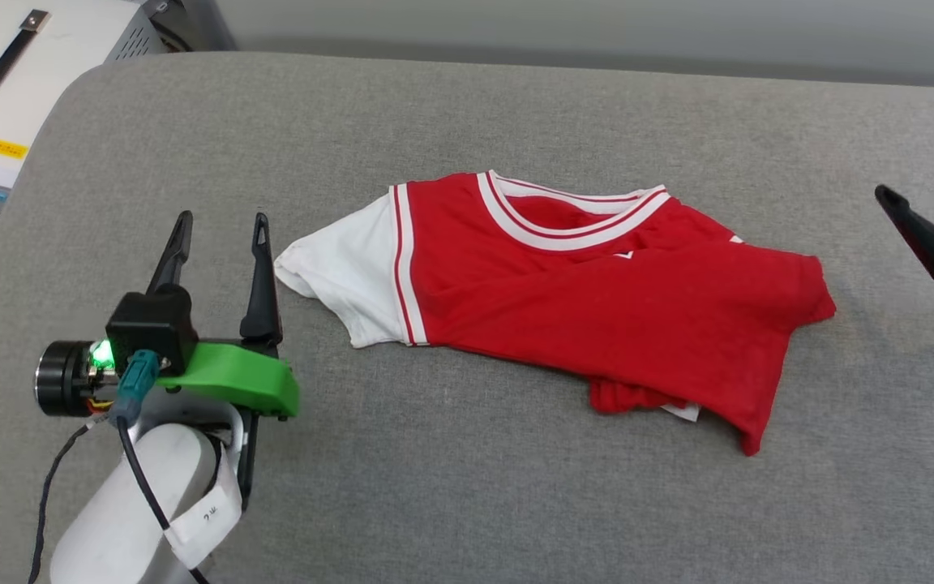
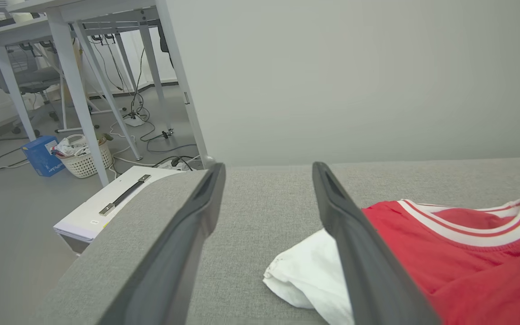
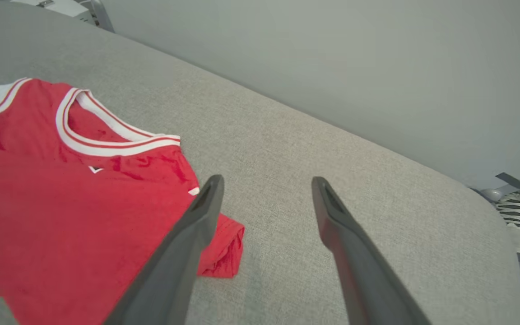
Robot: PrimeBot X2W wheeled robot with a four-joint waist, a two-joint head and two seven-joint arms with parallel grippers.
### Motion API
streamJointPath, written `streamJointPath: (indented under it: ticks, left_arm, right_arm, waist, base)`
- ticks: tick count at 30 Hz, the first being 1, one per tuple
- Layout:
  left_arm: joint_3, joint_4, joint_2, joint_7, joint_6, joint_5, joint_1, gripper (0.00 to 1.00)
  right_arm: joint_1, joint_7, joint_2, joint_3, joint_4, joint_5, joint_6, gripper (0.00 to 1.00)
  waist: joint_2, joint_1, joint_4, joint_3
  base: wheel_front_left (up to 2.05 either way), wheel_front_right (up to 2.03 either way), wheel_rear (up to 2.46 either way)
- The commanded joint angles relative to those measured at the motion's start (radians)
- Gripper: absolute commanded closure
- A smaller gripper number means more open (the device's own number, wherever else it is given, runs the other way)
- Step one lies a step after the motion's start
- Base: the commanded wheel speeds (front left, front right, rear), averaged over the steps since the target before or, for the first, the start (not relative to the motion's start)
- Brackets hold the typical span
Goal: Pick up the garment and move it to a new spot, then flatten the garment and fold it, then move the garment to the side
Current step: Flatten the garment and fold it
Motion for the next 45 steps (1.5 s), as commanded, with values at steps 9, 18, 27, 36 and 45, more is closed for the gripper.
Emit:
streamJointPath:
  ticks: [9, 18, 27, 36, 45]
  left_arm:
    - [0.130, -0.073, -0.129, -0.006, -0.060, 0.133, 0.096, 0.00]
    - [0.203, -0.041, -0.228, -0.006, -0.148, 0.229, 0.069, 0.00]
    - [0.268, -0.015, -0.270, -0.006, -0.201, 0.300, 0.093, 0.00]
    - [0.309, 0.010, -0.293, -0.006, -0.240, 0.342, 0.169, 0.00]
    - [0.338, 0.026, -0.309, -0.006, -0.261, 0.367, 0.224, 0.00]
  right_arm:
    - [-0.110, 0.329, -0.057, 0.136, 0.092, 0.192, -0.001, 0.00]
    - [-0.120, 0.294, -0.012, 0.256, 0.253, 0.161, -0.001, 0.00]
    - [-0.125, 0.146, -0.008, 0.339, 0.280, 0.209, -0.001, 1.00]
    - [-0.083, -0.015, -0.107, 0.302, 0.057, 0.311, -0.001, 1.00]
    - [0.275, -0.058, -0.146, 0.206, -0.209, 0.409, -0.001, 1.00]
  waist:
    - [-0.0001, 0.0000, 0.072, 0.124]
    - [-0.0001, 0.0000, 0.106, 0.186]
    - [-0.0001, 0.0000, 0.072, 0.142]
    - [-0.0001, 0.0000, 0.026, 0.021]
    - [-0.0001, 0.0000, -0.005, -0.052]
  base:
    - [0.00, 0.00, 0.00]
    - [0.00, 0.00, 0.00]
    - [0.00, 0.00, 0.00]
    - [0.00, 0.00, 0.00]
    - [0.00, 0.00, 0.00]
